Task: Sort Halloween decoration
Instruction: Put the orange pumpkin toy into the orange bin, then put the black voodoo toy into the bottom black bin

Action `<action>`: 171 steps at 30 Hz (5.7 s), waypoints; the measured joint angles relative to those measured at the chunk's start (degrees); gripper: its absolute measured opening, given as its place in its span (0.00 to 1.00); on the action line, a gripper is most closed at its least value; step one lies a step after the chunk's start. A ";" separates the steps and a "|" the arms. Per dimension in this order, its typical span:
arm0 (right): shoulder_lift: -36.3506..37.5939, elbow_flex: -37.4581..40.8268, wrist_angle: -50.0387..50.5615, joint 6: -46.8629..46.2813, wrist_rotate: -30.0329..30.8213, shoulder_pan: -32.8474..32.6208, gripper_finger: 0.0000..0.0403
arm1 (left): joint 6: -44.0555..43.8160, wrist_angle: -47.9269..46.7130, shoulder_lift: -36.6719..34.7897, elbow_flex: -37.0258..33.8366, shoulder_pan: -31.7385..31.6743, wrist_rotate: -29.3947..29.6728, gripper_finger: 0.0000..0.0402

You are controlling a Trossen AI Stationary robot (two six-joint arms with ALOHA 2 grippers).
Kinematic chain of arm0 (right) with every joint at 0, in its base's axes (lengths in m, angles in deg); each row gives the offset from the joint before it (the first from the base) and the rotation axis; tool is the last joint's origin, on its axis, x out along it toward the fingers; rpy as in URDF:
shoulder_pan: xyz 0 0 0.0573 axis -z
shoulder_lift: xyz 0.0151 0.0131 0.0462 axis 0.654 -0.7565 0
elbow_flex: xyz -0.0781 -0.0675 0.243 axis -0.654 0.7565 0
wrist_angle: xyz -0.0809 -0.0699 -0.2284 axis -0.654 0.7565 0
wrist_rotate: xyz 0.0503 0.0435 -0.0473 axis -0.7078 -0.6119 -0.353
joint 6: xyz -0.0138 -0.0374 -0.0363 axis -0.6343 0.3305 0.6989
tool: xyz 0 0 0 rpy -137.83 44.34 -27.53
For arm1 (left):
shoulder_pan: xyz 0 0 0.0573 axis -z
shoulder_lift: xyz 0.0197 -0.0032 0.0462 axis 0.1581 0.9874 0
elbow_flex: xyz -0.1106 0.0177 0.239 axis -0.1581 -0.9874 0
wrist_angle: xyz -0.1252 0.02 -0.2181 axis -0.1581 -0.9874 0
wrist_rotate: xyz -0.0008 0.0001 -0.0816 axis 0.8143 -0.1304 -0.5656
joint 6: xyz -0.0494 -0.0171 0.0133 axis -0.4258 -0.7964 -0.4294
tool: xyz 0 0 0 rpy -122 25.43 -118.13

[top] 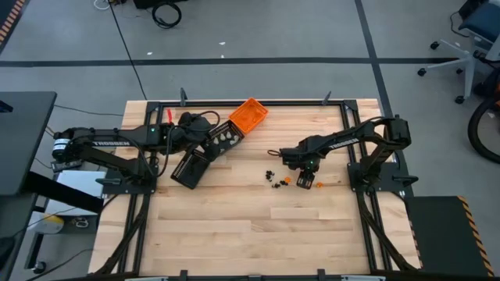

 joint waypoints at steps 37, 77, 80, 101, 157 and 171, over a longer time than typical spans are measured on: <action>-0.66 -15.74 -8.37 5.36 7.16 -0.22 0.24 | 0.26 0.46 0.00 0.00 -0.02 0.02 0.00; -14.97 -23.77 -52.77 26.90 4.68 14.47 0.25 | 0.24 0.44 0.00 0.00 0.00 -0.01 0.00; -18.02 -23.75 -56.83 26.70 4.67 15.10 0.25 | 0.24 0.44 -0.02 0.00 0.00 0.00 0.00; -20.06 -23.81 -53.90 27.36 12.21 16.29 0.42 | 0.24 0.47 -0.02 0.02 0.00 -0.01 0.00; -13.38 -23.80 -11.55 -3.93 0.70 -4.60 0.56 | 0.22 1.31 -0.02 0.02 -0.02 -0.01 0.00; -17.23 -24.03 -11.77 -1.94 5.17 -7.98 0.56 | 0.22 2.37 0.00 0.02 0.00 -0.01 0.00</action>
